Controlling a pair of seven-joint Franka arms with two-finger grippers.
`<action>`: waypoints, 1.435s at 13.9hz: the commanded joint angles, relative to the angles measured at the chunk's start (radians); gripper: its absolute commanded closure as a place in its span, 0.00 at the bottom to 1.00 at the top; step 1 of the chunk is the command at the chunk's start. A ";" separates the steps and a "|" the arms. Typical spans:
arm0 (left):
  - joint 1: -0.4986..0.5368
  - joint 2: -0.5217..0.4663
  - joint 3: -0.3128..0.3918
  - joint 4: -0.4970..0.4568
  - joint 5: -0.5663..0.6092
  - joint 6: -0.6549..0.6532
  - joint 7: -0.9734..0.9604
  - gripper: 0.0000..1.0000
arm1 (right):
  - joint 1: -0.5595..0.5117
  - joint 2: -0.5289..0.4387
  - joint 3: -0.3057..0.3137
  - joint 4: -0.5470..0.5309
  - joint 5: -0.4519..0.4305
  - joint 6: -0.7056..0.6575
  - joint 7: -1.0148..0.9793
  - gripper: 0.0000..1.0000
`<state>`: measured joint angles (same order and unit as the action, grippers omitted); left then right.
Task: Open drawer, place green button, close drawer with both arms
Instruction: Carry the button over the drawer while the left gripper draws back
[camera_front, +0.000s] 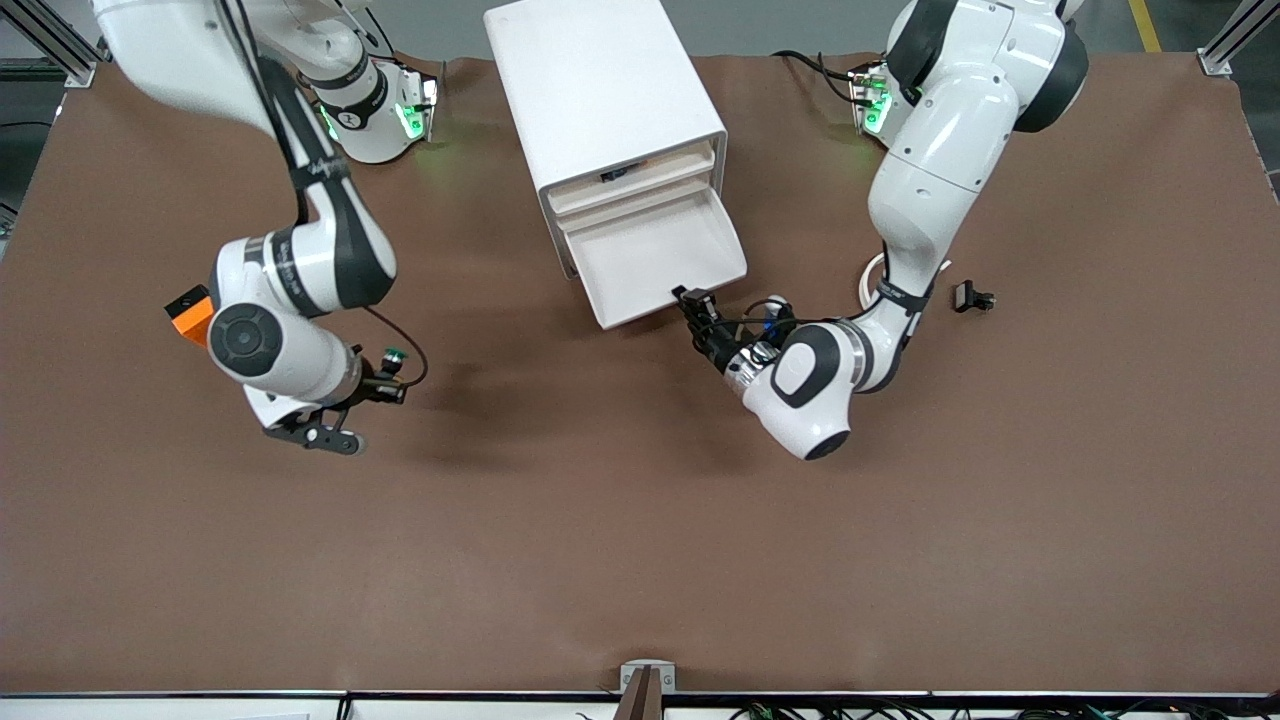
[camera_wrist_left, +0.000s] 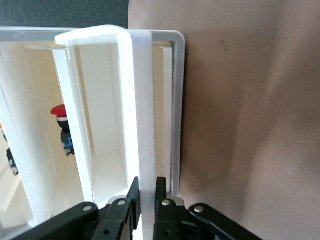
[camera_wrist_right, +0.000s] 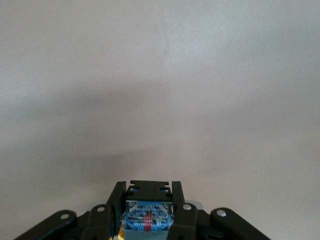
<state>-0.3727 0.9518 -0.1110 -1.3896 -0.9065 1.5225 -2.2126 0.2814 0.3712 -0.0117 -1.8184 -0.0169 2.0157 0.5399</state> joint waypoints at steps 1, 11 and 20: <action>0.037 0.010 -0.007 0.037 -0.017 -0.005 0.014 1.00 | 0.076 -0.014 -0.004 0.077 -0.006 -0.127 0.162 0.97; 0.169 -0.010 -0.004 0.164 -0.006 -0.044 0.096 0.00 | 0.389 0.006 -0.004 0.171 0.122 -0.140 0.808 0.97; 0.301 -0.116 0.066 0.198 0.049 -0.058 0.619 0.00 | 0.556 0.120 -0.004 0.186 0.173 -0.009 1.120 0.96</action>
<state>-0.0830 0.8705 -0.0543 -1.1857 -0.8839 1.4686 -1.6576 0.8027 0.4704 -0.0055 -1.6570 0.1363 2.0101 1.6245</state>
